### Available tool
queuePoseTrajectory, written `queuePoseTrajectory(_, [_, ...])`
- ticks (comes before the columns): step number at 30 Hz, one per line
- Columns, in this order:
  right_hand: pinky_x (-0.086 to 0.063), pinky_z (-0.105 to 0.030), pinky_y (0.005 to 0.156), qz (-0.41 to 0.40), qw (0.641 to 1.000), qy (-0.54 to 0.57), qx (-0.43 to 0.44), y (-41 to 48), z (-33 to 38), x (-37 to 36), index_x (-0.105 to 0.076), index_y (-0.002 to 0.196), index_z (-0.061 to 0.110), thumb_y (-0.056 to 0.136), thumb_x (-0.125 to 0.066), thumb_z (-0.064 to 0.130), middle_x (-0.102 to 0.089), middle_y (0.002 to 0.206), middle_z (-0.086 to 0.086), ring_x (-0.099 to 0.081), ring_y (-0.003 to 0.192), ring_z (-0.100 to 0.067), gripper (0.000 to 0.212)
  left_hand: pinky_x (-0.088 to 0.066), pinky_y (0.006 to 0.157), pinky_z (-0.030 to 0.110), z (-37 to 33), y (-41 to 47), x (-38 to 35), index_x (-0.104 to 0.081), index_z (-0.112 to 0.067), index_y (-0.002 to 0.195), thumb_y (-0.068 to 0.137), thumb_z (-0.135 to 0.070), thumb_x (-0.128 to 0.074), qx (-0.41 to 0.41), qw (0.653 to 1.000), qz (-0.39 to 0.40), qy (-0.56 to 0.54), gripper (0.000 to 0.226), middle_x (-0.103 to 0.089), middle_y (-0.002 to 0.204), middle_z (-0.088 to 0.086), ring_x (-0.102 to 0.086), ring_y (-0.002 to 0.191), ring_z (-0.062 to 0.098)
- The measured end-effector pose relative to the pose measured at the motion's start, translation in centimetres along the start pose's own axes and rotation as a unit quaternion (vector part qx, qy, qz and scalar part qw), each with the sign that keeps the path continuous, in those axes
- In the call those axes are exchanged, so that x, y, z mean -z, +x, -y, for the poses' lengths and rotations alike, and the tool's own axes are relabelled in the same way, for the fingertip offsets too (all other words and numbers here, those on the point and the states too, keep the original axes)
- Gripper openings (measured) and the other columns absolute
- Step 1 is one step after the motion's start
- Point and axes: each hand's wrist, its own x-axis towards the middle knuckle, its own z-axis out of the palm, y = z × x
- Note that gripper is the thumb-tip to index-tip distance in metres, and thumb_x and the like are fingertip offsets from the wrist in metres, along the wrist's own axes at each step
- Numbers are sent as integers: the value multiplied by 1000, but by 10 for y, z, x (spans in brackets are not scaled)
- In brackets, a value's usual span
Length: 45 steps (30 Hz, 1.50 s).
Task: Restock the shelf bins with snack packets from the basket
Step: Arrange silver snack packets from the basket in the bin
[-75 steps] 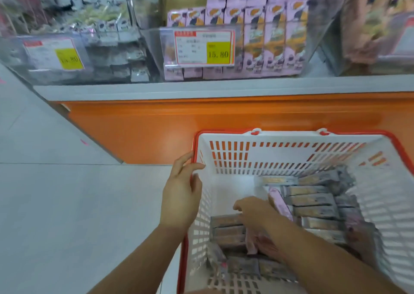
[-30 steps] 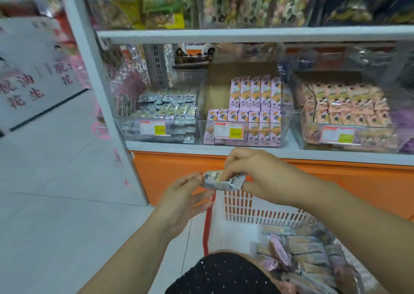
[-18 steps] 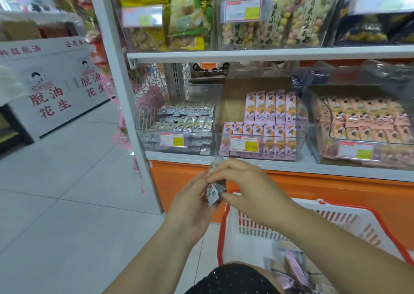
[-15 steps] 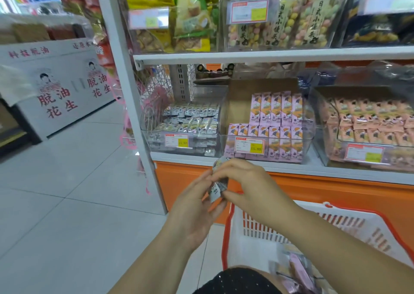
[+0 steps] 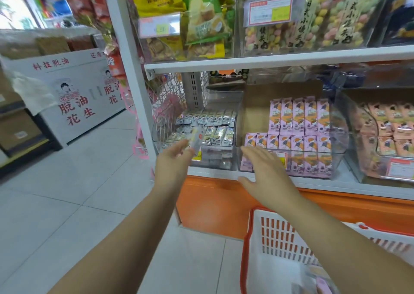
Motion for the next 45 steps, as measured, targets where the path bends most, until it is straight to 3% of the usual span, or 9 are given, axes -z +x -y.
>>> queuePoseTrajectory(5, [11, -46, 115, 34, 994, -93, -42, 12, -22, -10, -10, 151, 26, 94, -49, 42, -2, 160, 7, 4, 147, -15, 71, -43, 55, 22, 13, 67, -10, -54, -11, 133, 94, -18, -56, -109, 960, -45, 254, 40, -62, 127, 6, -57, 59, 15])
queuePoseTrajectory(10, [11, -46, 115, 30, 994, -98, -41, 18, -25, -12, -12, 151, 29, 94, -48, 44, -3, 160, 8, 4, 147, -14, 69, -48, 64, 29, 29, 110, -24, -58, -11, 129, 95, -25, -55, -107, 932, -37, 343, 36, -68, 112, 8, -54, 60, 16])
queuePoseTrajectory(14, [12, -45, 115, 24, 994, -104, -37, 18, -27, -14, -12, 150, 32, 94, -49, 44, -3, 159, 9, 5, 147, -13, 68, -40, 101, 48, 37, 124, -34, -66, -26, 103, 96, -20, -46, -58, 908, -5, 414, 22, -58, 65, -3, -53, 64, 21])
queuePoseTrajectory(18, [12, -45, 115, 26, 994, -105, -34, 17, -28, -15, -12, 150, 32, 94, -48, 44, -2, 160, 9, 5, 147, -13, 68, -11, 115, 54, 34, 123, -32, -62, -28, 113, 97, -17, -32, -36, 872, 13, 487, 36, -62, 81, 0, -56, 86, 22])
queuePoseTrajectory(21, [12, -45, 115, 22, 994, -102, -26, 17, -29, -15, -12, 151, 33, 95, -47, 43, -2, 160, 8, 5, 147, -13, 67, -10, 113, 59, 30, 117, -27, -59, -24, 118, 100, -23, -28, -33, 867, 42, 495, 36, -63, 91, 2, -58, 104, 26])
queuePoseTrajectory(25, [14, -36, 115, -49, 995, -78, 44, 8, -36, -17, -33, 146, 28, 93, -54, 26, -21, 156, 5, -10, 146, -15, 57, -5, 114, 60, 36, 90, -30, -55, -25, 129, 99, -24, -39, -127, 890, 6, 438, 34, -51, 137, 0, -38, 133, 25])
queuePoseTrajectory(29, [-28, -29, 103, -115, 986, -63, 107, -10, -56, -23, -68, 107, 16, 75, -57, 11, -66, 112, -2, -55, 110, -22, 34, 0, 116, 52, 55, 27, -47, -63, -23, 114, 90, -15, -47, -283, 899, -49, 330, 30, -55, 128, -6, -42, 125, 15])
queuePoseTrajectory(37, [-45, -29, 86, 141, 981, -117, -61, -76, -139, -25, -60, 120, 26, 94, -46, 20, -63, 120, 6, -58, 107, -16, 30, -20, 110, 53, 159, -61, -104, -64, -27, 114, 86, -25, -41, -242, 900, 97, 350, 36, -58, 123, -4, -44, 117, 14])
queuePoseTrajectory(45, [-48, -32, 96, 260, 920, -57, -289, -142, -227, -73, -55, 126, 21, 95, -49, 24, -60, 125, 1, -58, 110, -17, 32, -26, 113, 47, 219, -86, -134, -53, -19, 134, 91, -11, -53, -122, 891, 216, 381, 43, -39, 148, 4, -36, 136, 25])
